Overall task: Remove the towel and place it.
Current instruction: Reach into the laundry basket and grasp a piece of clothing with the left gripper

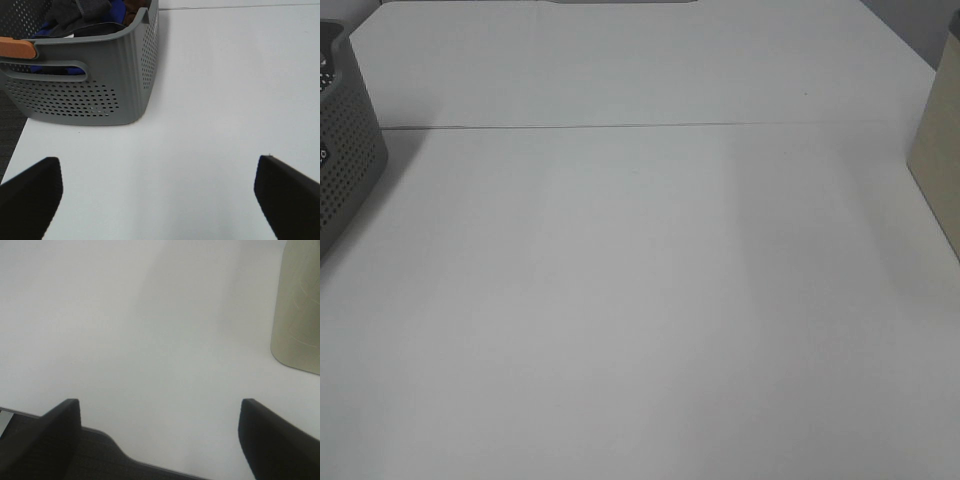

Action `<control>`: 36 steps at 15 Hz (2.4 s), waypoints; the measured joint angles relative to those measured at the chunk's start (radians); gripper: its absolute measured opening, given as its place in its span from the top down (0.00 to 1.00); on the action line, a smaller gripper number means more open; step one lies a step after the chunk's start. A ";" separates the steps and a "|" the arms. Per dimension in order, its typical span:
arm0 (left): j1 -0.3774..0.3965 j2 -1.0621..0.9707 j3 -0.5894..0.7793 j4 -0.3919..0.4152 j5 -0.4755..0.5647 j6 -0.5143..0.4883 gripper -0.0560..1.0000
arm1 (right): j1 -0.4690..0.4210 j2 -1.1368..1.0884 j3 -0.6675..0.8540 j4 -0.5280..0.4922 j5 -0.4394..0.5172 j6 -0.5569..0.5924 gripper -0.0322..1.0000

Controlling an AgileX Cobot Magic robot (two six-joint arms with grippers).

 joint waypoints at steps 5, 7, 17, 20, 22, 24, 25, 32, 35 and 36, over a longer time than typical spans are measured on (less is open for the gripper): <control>0.000 0.000 0.000 0.000 -0.001 0.001 0.01 | 0.000 0.000 0.000 0.000 0.000 0.000 0.17; 0.000 0.000 0.000 0.000 -0.001 0.001 0.01 | 0.000 0.000 0.000 0.000 0.000 0.000 0.17; 0.000 0.000 0.000 0.000 -0.001 0.001 0.01 | 0.000 0.000 0.000 0.000 0.000 0.000 0.17; 0.000 0.000 0.000 0.000 -0.001 0.002 0.01 | 0.000 0.000 0.000 0.000 0.000 0.000 0.17; 0.000 0.000 0.000 0.000 -0.001 0.002 0.01 | 0.000 0.000 0.000 0.000 0.000 0.000 0.17; 0.000 0.000 0.000 0.000 -0.001 0.002 0.01 | 0.000 0.000 0.000 0.000 0.000 0.000 0.17; 0.000 0.000 0.000 0.000 -0.001 0.002 0.01 | 0.000 0.000 0.000 0.000 0.000 0.000 0.17; 0.000 0.054 -0.063 0.000 0.053 0.025 0.01 | 0.000 0.000 0.000 0.000 0.000 0.000 0.17; 0.000 0.277 -0.276 0.022 0.127 0.121 0.01 | 0.000 0.000 0.007 0.000 0.000 0.000 0.17; 0.000 0.329 -0.316 0.036 0.128 0.140 0.01 | 0.000 0.000 0.007 0.000 0.000 0.000 0.17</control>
